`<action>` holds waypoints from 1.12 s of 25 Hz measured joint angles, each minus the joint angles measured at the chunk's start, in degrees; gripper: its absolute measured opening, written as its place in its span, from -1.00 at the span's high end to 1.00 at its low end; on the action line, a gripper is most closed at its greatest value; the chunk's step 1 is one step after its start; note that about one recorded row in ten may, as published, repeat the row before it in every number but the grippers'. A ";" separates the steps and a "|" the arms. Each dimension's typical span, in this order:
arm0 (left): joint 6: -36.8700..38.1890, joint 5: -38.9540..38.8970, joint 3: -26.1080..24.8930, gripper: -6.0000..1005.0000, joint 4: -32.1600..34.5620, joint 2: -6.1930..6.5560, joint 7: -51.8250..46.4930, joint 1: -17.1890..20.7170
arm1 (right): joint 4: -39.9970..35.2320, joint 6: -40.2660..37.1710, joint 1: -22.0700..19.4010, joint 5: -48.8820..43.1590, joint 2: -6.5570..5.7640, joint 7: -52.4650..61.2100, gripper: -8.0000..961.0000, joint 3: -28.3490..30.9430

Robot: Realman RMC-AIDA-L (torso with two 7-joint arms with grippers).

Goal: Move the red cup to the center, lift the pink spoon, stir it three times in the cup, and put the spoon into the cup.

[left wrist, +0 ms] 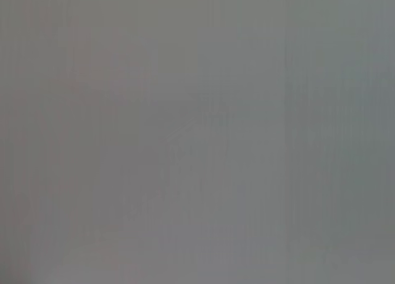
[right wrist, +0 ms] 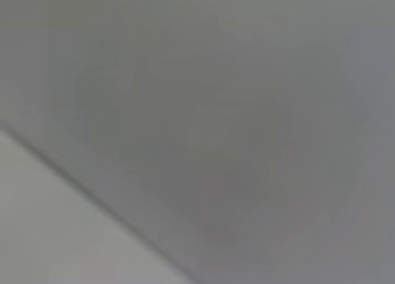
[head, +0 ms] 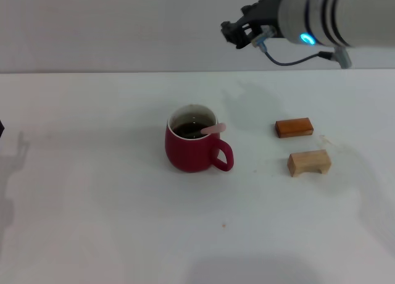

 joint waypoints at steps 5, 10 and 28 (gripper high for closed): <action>0.68 0.01 -0.08 -0.61 -0.04 0.00 0.00 0.29 | 2.89 -15.48 -9.79 -0.10 -0.03 -1.87 0.15 -2.80; 0.90 0.03 -0.08 -0.61 -0.05 0.05 0.00 0.36 | 4.71 -36.38 -22.11 -0.12 0.15 -8.87 0.15 -6.46; 4.37 0.02 -0.53 -0.61 -0.04 0.02 -0.15 0.95 | -25.00 -107.86 -43.64 16.28 0.48 -19.96 0.15 -20.81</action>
